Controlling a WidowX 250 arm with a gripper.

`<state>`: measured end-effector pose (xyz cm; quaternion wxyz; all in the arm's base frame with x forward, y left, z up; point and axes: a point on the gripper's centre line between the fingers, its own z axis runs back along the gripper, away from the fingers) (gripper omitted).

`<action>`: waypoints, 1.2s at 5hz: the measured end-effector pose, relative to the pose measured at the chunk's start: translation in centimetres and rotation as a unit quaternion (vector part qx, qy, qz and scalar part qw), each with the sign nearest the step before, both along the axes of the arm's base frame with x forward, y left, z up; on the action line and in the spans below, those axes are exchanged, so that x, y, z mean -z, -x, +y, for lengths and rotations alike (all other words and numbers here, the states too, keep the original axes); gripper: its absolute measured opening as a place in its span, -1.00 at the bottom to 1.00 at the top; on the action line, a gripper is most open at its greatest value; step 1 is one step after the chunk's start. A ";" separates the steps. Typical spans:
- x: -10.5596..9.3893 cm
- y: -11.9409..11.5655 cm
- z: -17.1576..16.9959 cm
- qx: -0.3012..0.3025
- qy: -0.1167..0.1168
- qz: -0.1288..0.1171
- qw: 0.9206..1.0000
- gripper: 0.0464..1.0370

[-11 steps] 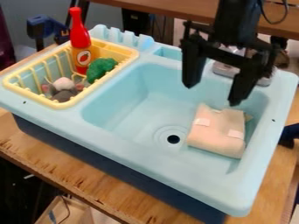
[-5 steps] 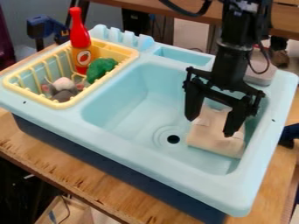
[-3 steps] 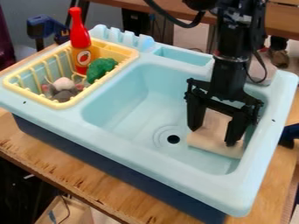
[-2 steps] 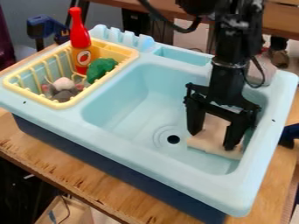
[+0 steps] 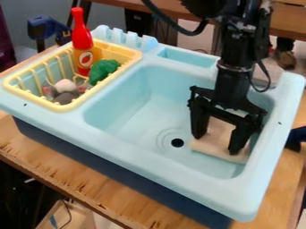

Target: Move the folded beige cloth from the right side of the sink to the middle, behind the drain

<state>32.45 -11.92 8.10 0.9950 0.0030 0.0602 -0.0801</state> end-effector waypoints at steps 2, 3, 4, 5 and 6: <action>-0.6 -1.3 4.4 -0.084 -0.125 -0.029 0.988 0.93; -1.0 -1.7 6.9 -0.118 -0.177 -0.042 0.976 0.93; -1.3 -1.7 8.6 -0.133 -0.206 -0.039 0.969 0.93; -1.6 -1.5 10.5 -0.162 -0.223 -0.038 0.961 0.93; -2.6 -1.0 13.0 -0.199 -0.229 -0.042 0.952 0.93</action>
